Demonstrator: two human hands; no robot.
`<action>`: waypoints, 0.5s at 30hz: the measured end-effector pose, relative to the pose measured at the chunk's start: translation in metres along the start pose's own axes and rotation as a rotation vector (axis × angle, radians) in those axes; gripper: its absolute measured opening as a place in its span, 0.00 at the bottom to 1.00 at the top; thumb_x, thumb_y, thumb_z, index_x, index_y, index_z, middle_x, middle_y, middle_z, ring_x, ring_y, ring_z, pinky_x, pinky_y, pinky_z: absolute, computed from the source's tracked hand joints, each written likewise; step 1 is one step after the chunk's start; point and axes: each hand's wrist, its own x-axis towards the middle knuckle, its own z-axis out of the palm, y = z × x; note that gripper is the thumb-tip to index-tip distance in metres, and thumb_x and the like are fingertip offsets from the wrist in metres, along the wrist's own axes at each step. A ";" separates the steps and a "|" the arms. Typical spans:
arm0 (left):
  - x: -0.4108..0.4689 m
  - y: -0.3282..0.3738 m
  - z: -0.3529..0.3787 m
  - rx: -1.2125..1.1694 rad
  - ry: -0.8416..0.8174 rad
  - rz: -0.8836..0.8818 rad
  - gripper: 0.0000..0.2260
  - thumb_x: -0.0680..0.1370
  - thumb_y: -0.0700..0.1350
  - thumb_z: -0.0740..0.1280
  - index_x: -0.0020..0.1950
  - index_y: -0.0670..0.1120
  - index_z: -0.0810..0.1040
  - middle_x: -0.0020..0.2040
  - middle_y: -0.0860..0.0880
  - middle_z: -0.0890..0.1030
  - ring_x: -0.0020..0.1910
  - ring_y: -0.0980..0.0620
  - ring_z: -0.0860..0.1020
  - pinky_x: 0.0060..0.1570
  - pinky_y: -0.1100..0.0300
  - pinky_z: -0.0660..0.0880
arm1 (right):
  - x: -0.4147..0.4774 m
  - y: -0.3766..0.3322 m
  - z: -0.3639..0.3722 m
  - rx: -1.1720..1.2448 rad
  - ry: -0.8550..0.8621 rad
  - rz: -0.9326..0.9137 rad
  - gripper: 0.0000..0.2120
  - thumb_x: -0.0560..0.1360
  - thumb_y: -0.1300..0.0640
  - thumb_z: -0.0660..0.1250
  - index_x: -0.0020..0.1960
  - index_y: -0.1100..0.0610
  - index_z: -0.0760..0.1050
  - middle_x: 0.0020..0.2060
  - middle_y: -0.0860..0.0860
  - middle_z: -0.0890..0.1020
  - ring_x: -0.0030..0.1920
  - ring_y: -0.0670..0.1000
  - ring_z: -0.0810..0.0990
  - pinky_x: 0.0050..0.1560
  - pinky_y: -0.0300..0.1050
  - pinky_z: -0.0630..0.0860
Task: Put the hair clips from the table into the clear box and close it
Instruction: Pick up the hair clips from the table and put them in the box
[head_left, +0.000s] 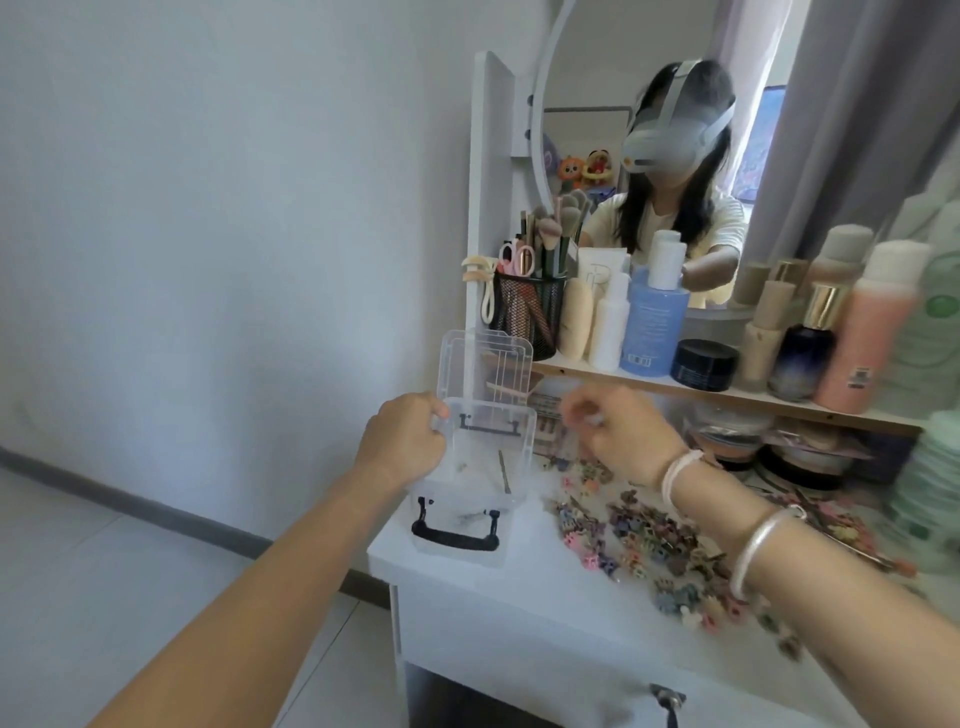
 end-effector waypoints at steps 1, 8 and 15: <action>0.001 0.001 0.001 -0.010 0.005 -0.008 0.17 0.76 0.34 0.58 0.64 0.44 0.73 0.66 0.45 0.74 0.65 0.46 0.72 0.62 0.57 0.67 | -0.002 0.009 0.002 -0.055 -0.118 0.039 0.12 0.76 0.60 0.61 0.59 0.55 0.75 0.57 0.53 0.80 0.57 0.55 0.78 0.62 0.48 0.73; 0.007 0.002 0.009 -0.082 0.001 -0.024 0.16 0.76 0.35 0.58 0.62 0.44 0.75 0.67 0.46 0.74 0.65 0.46 0.72 0.62 0.58 0.68 | 0.001 0.022 0.036 -0.360 -0.492 -0.011 0.19 0.73 0.49 0.66 0.62 0.51 0.72 0.60 0.51 0.78 0.57 0.53 0.76 0.54 0.42 0.71; 0.006 0.007 0.013 -0.129 0.010 -0.049 0.16 0.77 0.36 0.58 0.62 0.45 0.75 0.66 0.46 0.75 0.64 0.45 0.73 0.60 0.58 0.69 | 0.008 0.024 0.028 -0.270 -0.397 0.004 0.08 0.73 0.63 0.65 0.49 0.58 0.81 0.50 0.50 0.83 0.48 0.49 0.78 0.51 0.39 0.75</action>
